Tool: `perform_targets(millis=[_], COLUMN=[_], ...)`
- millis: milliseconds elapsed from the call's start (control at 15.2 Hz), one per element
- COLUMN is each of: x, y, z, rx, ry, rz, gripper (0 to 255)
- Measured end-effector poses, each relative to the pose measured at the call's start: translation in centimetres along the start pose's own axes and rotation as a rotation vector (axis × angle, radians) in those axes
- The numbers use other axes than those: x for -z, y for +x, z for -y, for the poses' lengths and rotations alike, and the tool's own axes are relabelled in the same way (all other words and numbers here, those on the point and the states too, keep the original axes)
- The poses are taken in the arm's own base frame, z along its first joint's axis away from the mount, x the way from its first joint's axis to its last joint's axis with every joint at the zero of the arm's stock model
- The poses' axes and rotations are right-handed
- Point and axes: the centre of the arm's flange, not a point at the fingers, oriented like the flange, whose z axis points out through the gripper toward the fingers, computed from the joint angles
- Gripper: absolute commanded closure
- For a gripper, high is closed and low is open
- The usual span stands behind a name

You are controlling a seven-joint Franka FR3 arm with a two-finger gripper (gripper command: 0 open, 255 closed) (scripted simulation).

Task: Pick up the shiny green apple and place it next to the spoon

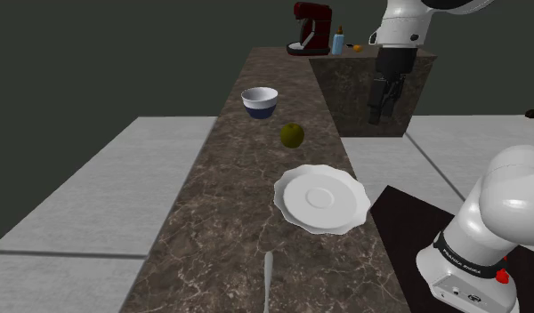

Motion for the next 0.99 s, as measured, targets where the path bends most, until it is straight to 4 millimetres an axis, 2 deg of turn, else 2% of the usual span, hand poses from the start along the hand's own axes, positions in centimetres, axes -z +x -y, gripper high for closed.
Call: perform_targets(millis=[132,264,990], x=[-0.1,-0.5,-3.3], y=[0.5,2.7,16.3], z=[-0.1,-0.5,-3.5], rx=[-0.001,-0.006,-0.039], ry=[-0.002,-0.008,-0.051], rz=[0.001,0.003,0.020], gripper=[0,0,0])
